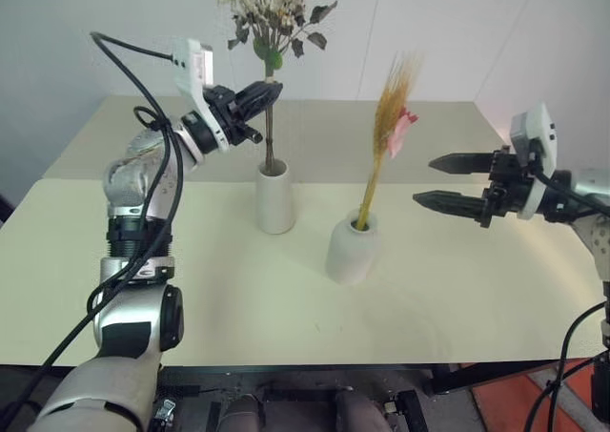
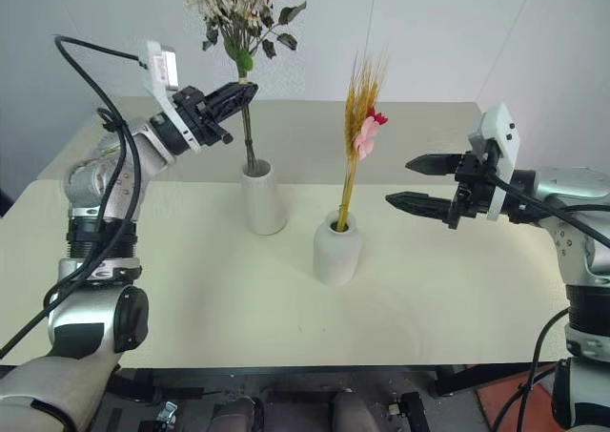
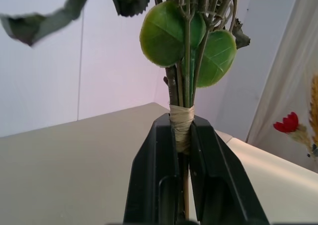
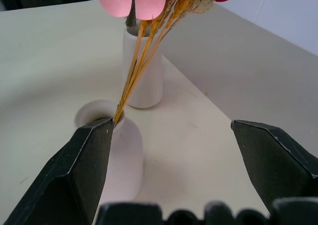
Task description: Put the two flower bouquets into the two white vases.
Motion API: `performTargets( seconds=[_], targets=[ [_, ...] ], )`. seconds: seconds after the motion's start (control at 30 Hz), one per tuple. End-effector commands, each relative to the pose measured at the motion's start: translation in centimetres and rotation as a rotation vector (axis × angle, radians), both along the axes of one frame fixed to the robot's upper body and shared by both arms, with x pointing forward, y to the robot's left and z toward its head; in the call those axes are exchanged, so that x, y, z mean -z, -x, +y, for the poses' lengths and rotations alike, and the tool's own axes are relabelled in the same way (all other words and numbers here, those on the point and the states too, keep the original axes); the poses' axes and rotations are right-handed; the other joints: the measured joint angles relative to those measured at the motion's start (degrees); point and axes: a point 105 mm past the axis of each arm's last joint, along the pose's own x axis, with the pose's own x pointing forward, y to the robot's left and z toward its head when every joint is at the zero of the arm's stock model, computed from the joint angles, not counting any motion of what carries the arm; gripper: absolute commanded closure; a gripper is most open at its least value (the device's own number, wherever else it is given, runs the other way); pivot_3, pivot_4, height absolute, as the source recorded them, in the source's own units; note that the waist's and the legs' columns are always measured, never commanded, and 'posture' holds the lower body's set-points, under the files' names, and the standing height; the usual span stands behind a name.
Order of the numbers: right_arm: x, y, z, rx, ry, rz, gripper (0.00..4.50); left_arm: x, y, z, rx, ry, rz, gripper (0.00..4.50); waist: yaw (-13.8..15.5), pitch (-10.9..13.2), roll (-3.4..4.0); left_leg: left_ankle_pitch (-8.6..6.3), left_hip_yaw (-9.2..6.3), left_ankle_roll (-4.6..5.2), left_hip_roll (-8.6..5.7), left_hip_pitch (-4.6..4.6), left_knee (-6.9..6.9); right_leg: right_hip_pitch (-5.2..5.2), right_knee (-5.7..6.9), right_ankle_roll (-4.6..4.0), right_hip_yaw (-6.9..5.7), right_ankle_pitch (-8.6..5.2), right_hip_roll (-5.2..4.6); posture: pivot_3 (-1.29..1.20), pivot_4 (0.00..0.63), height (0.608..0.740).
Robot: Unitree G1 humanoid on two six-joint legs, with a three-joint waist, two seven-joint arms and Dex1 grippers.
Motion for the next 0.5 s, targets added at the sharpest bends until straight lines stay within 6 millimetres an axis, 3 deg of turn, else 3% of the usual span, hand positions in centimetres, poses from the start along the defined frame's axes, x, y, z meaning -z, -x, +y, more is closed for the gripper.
performTargets(
  seconds=[0.03, 0.37, 0.5],
  targets=[
    [-1.7, 0.8, -0.4, 0.014, -0.012, -0.064, 0.00, -2.1, 0.0, -0.4, -0.009, 0.013, -0.086, 4.42, -0.02, 0.00, 0.00, 0.00, 0.00, 0.00, -0.01, -0.01, 0.00, 0.00, 0.00, 0.00, 0.00, 0.00, 0.00, 0.00, 0.150, 0.740],
    [-1.6, 1.5, -0.7, 0.037, -0.027, -0.064, 0.00, 0.1, -0.7, -1.0, -0.013, -0.031, -0.051, 4.42, -0.01, 0.00, 0.00, 0.00, -0.03, 0.00, -0.01, -0.01, 0.01, 0.00, 0.00, 0.02, 0.00, 0.00, 0.00, 0.00, 0.150, 0.740],
    [-1.6, 1.7, -0.7, 0.039, -0.032, -0.063, 0.00, 1.1, -0.8, -1.0, -0.024, -0.059, -0.038, 3.19, -0.08, 0.00, 0.00, 0.00, -0.03, 0.00, -0.02, -0.01, 0.01, 0.00, 0.01, 0.02, 0.01, 0.00, 0.00, 0.00, 0.150, 0.740]
  ],
)
